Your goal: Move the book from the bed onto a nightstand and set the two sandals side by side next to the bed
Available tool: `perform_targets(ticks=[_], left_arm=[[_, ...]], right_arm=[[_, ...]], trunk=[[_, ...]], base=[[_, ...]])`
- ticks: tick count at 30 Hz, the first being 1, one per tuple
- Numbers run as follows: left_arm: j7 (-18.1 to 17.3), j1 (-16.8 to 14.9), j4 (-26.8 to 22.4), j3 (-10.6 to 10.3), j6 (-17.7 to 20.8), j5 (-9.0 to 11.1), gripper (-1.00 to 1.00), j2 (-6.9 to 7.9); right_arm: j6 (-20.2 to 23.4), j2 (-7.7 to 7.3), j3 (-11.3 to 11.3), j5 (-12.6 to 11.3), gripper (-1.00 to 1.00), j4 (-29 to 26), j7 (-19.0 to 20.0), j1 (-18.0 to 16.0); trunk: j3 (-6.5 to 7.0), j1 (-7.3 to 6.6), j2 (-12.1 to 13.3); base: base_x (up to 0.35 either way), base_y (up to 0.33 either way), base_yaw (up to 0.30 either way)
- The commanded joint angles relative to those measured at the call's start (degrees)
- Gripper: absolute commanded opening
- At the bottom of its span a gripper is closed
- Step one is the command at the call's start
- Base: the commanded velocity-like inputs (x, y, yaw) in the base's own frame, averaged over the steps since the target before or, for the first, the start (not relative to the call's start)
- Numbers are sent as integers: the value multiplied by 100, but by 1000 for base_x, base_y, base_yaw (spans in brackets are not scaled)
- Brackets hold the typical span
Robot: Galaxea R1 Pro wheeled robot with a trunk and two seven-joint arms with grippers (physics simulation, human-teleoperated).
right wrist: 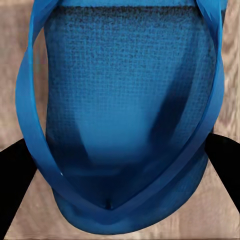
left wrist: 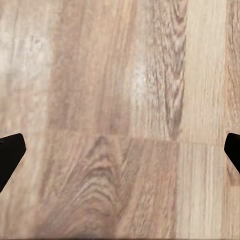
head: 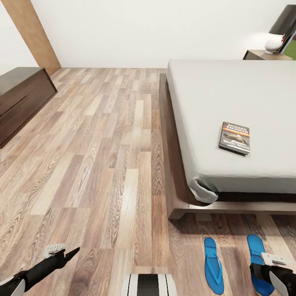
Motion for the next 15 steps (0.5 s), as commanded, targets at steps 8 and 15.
perform_targets(ticks=[8,15], left_arm=[[-22,-4,18,12,-18,4,100,-4],[-22,-4,18,12,-18,4,100,-3]], right_arm=[[-197,-8,50,-42,-100,-3,27,-2],[-200,-14,43,-62,-100,58,1907,-2]], trunk=[[-3,-1,-1],[-3,-1,-1]], base=[[0,93,0],[0,0,0]])
